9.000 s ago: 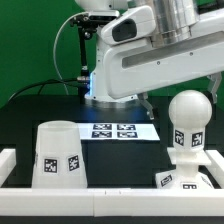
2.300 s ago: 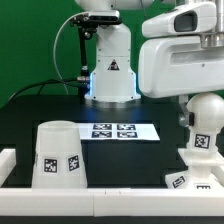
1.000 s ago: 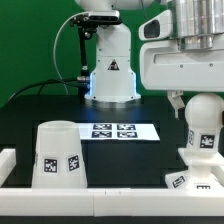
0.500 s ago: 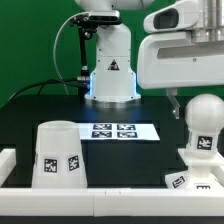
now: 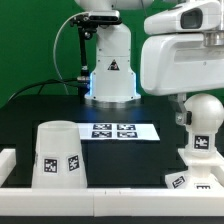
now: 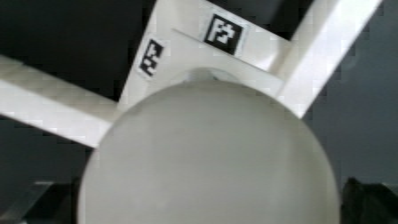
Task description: Assemble lamp
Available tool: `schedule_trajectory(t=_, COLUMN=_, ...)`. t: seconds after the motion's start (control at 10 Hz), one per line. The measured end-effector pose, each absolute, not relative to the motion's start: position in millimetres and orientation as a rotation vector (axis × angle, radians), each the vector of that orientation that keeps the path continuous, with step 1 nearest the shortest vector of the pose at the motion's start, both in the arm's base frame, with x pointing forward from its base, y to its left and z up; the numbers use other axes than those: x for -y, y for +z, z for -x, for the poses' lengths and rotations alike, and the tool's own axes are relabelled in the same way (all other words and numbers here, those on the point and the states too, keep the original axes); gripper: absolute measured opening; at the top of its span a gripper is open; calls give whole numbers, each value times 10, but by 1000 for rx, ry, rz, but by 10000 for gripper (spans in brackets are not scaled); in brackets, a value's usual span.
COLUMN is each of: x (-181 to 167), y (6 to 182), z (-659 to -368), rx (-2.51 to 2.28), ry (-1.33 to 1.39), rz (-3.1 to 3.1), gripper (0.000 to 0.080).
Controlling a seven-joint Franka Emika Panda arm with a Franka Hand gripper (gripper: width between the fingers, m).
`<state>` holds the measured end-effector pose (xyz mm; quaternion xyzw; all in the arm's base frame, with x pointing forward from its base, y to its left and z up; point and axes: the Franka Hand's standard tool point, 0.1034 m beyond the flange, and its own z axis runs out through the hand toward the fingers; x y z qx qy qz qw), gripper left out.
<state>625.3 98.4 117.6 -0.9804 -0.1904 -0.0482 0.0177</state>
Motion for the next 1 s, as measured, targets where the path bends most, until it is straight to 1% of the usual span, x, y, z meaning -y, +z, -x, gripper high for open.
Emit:
schedule_trajectory(t=0.1, x=-985, y=1176, z=-6253, rx=579, ry=-149, rz=3048, gripper=674)
schedule_trajectory(t=0.2, x=-984, y=1176, z=-6253, rx=583, ry=-150, rz=3048, gripper=570)
schedule_trajectory(t=0.3, x=-984, y=1176, z=-6253, rx=580, ry=-150, rz=3048, gripper=570)
schedule_trajectory(t=0.6, x=-1003, y=1212, z=-6304, rx=-74, ry=-213, rz=3083, gripper=570)
schedule_trajectory(t=1.0, x=-913, y=1163, z=-6244, rx=-993, ry=-128, rz=2867, gripper=571)
